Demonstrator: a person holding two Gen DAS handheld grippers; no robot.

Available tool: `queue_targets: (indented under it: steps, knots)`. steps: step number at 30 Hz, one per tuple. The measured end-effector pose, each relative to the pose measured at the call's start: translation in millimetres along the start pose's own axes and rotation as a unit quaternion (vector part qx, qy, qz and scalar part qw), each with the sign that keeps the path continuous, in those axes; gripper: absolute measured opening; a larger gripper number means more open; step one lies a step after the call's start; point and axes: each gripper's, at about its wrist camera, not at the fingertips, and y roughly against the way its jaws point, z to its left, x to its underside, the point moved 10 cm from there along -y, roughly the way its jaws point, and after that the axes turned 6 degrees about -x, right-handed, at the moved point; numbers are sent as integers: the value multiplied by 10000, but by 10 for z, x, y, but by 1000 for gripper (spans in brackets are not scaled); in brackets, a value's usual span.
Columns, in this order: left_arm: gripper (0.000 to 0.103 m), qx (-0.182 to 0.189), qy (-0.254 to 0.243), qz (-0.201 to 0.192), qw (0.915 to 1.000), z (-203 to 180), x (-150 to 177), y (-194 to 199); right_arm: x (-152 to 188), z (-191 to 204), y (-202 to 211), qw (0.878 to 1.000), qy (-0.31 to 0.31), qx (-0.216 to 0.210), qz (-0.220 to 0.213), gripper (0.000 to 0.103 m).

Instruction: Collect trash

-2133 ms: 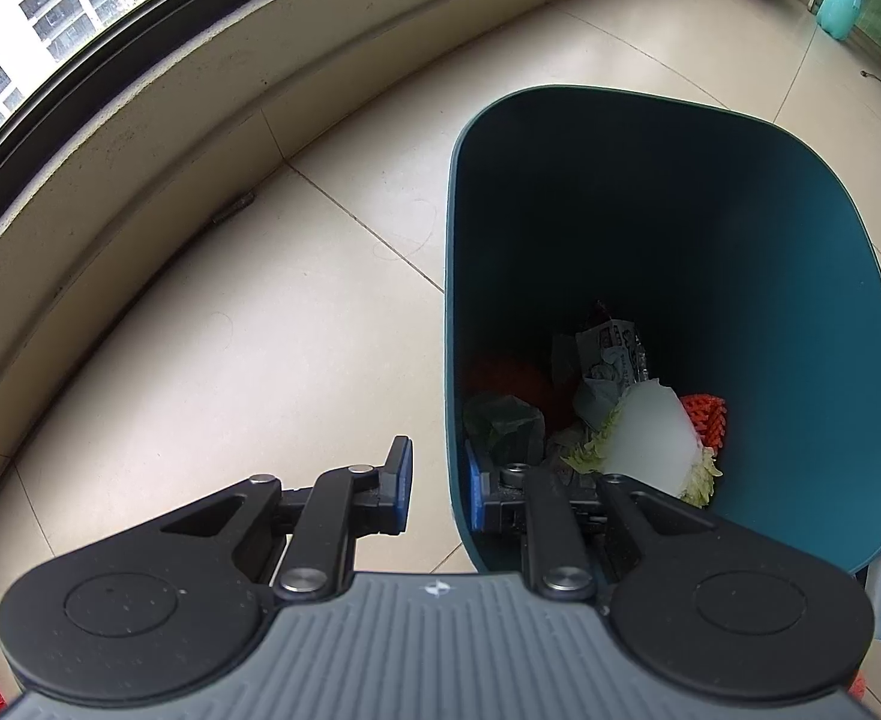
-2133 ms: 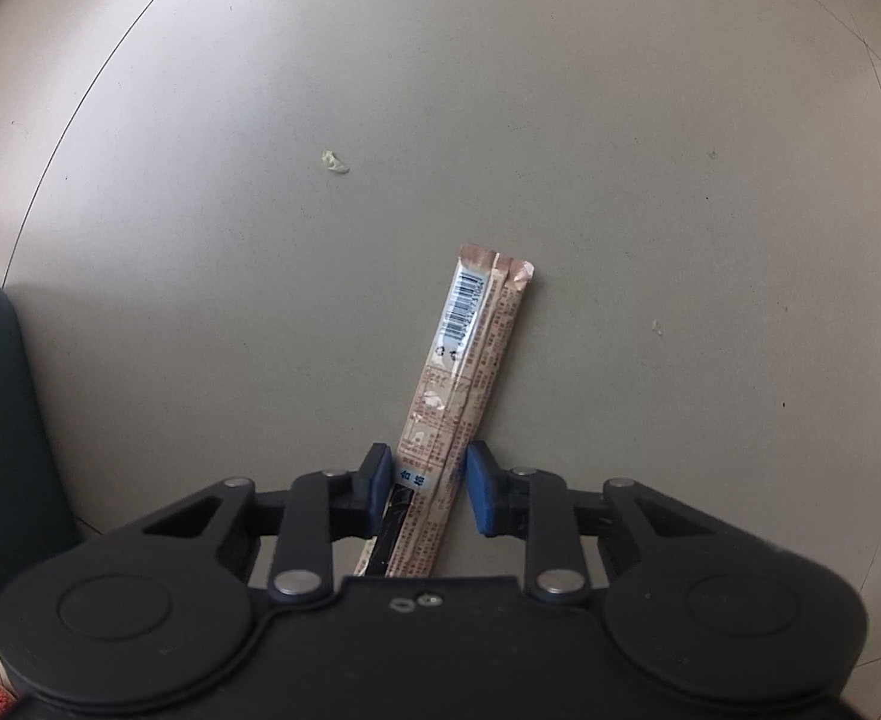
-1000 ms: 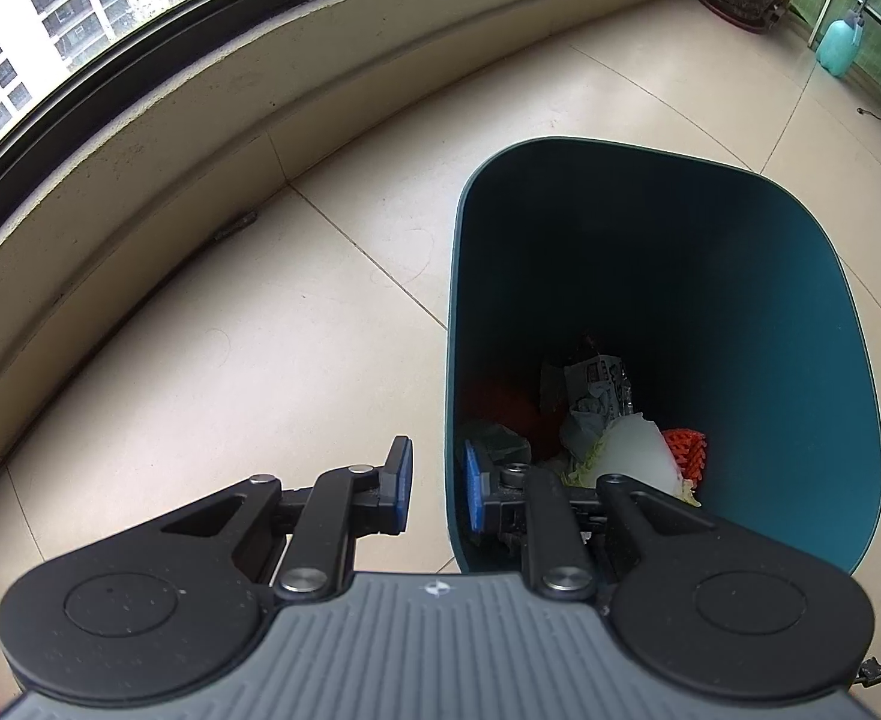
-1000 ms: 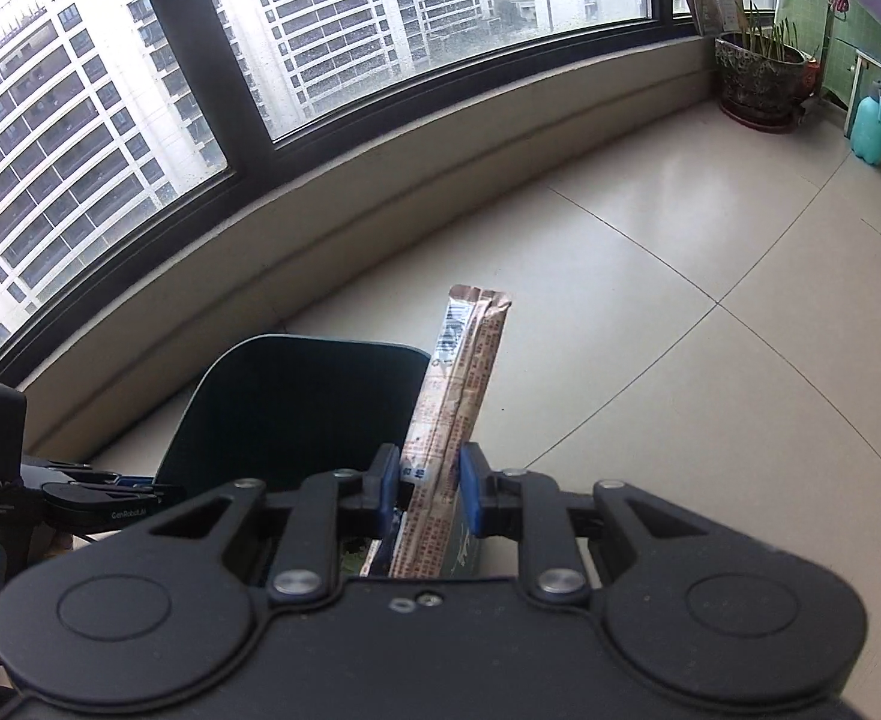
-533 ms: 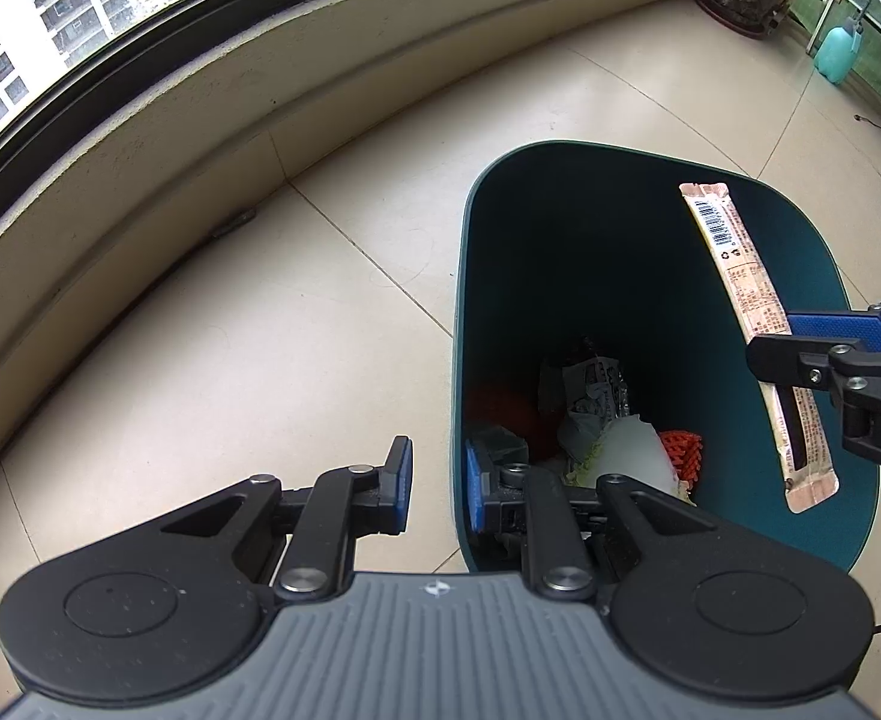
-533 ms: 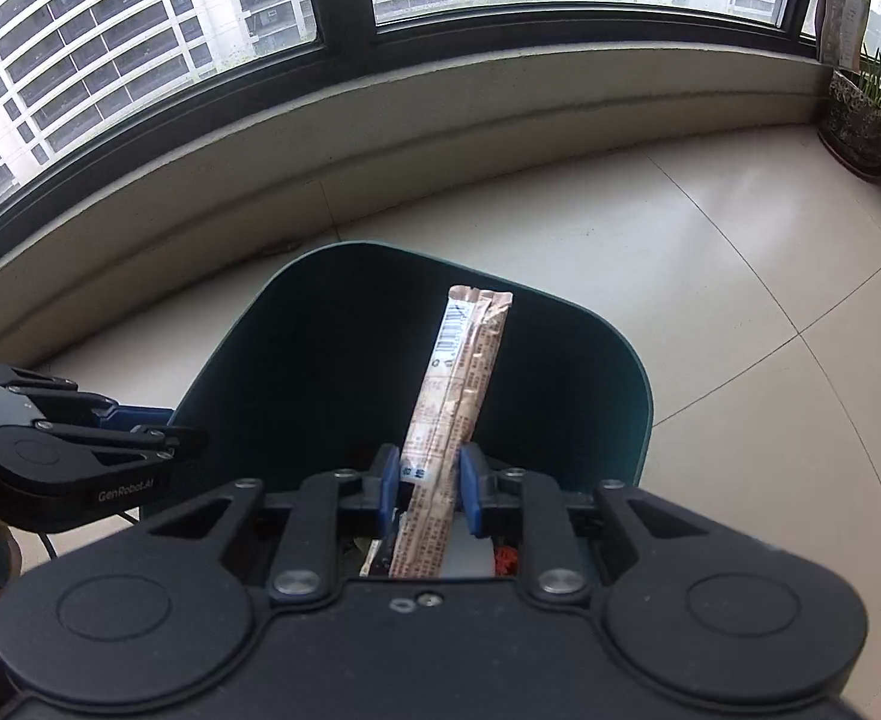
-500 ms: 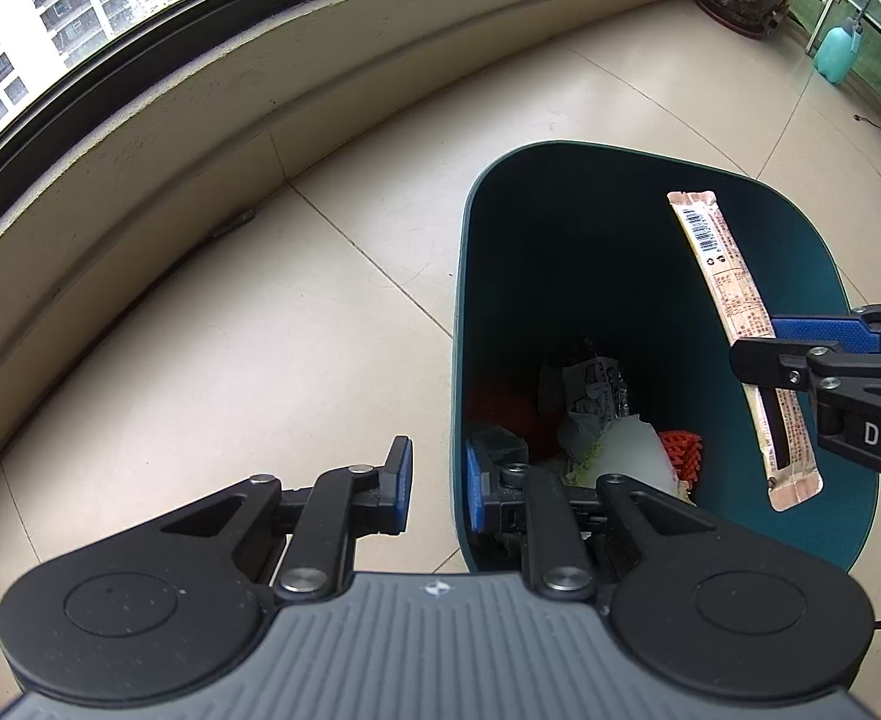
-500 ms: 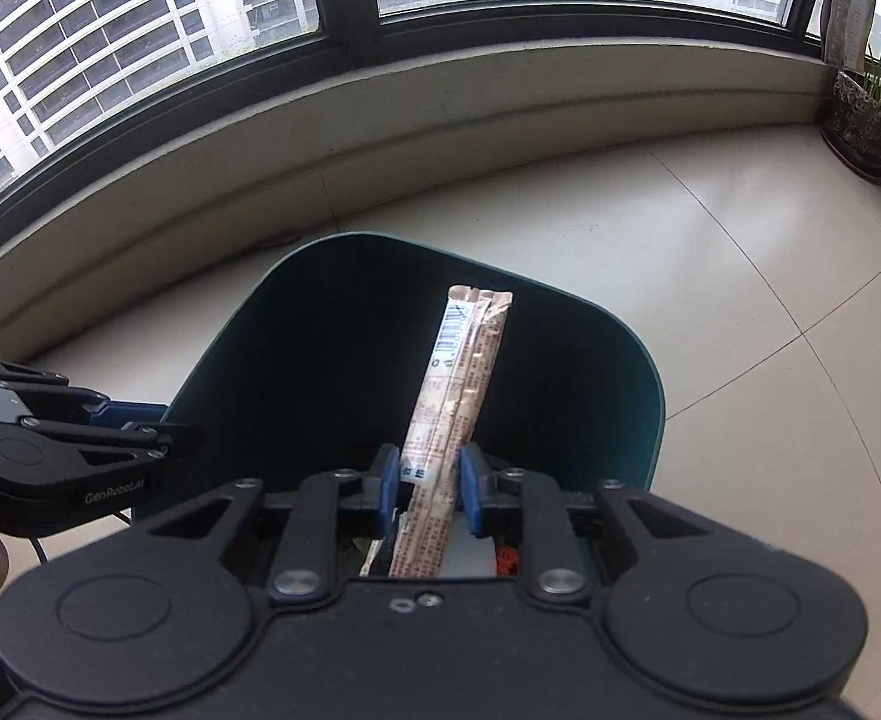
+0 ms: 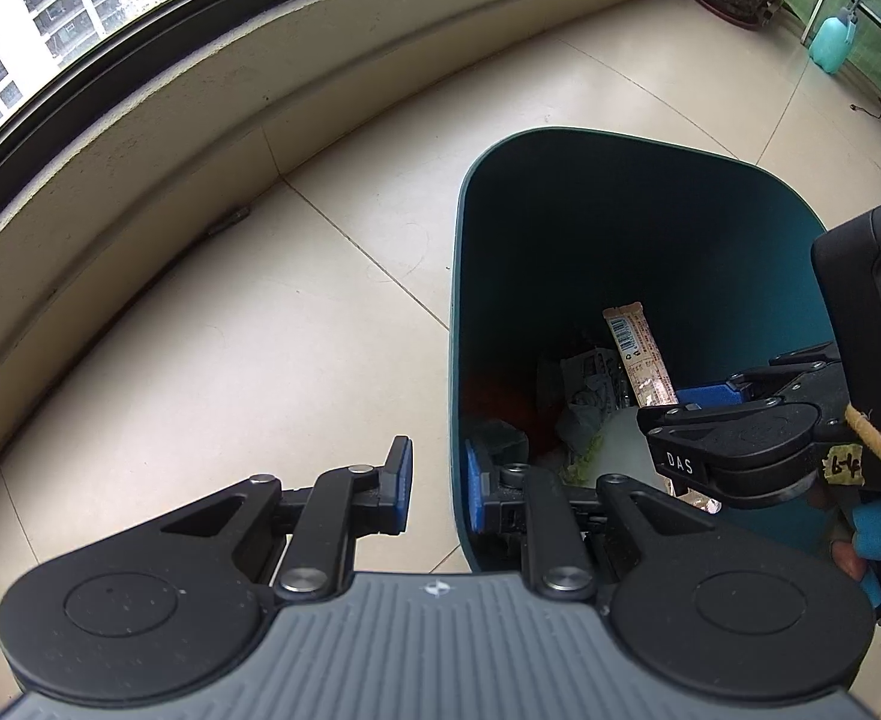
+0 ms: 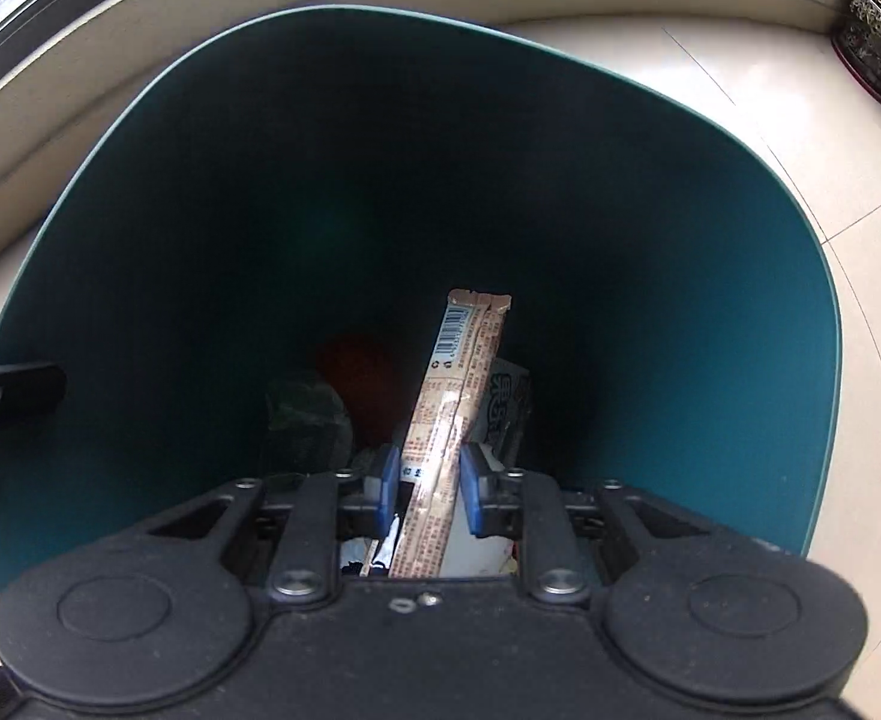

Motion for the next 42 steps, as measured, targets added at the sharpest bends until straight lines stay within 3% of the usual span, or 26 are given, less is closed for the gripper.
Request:
queue_targets:
  steps: [8,14,22,28,34,36,40,42]
  knots:
    - [18,-4,-100,17,9999,-47,-1,-42,-111,-31,-201,9991,-245,94,325,22]
    - [18,7,-131,20,9999,-88,-5,-59,-160,-50,-154,9991,-346,7,249,26]
    - [18,30,-165,-16,9999,-88,1,-35,-60,-45,136,9977,-447,-402,-316,29]
    - [19,49,-184,-117,9997,-44,15,97,68,-6,617,9932,-393,-693,-844,33]
    - [20,77,-345,-493,9982,-35,4,415,254,31,1124,9863,-440,-843,-1351,39]
    - [25,77,-465,-663,9967,-76,4,546,320,57,1265,9847,-391,-816,-1487,42]
    - [55,115,-681,-1082,9917,-162,15,845,472,117,1517,9788,-451,-876,-1796,50]
    - [57,164,-677,-1235,9899,-187,13,970,554,150,1655,9756,-477,-876,-1954,53]
